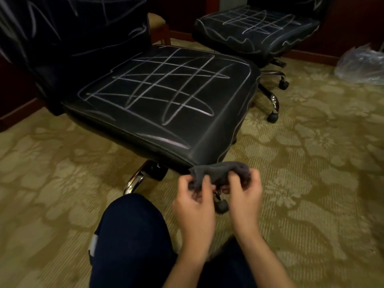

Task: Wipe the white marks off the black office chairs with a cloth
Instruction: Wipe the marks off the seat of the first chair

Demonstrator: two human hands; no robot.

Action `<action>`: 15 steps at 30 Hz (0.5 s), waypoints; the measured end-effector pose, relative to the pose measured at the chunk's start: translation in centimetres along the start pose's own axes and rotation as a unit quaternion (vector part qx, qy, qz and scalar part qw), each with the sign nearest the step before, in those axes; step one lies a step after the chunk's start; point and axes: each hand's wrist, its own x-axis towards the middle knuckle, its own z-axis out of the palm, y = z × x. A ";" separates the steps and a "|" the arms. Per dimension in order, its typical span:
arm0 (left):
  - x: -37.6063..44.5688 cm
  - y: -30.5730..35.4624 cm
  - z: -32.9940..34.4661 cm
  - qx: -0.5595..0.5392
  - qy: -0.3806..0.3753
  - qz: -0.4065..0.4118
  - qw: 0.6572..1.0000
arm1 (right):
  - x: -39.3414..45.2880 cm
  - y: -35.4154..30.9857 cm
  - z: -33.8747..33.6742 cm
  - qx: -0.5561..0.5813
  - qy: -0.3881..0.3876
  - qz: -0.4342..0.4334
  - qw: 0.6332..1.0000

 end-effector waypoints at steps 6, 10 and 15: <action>0.8 -0.6 -2.5 0.081 0.042 0.052 0.994 | -1.4 -0.1 3.1 -0.007 -0.088 0.015 0.996; 1.8 -0.5 -5.5 0.150 0.096 0.108 0.978 | -4.6 -0.4 4.7 0.024 -0.124 0.019 0.992; 3.2 1.4 -6.5 0.249 0.122 0.171 0.945 | -3.9 -0.7 7.0 0.082 -0.125 0.052 0.987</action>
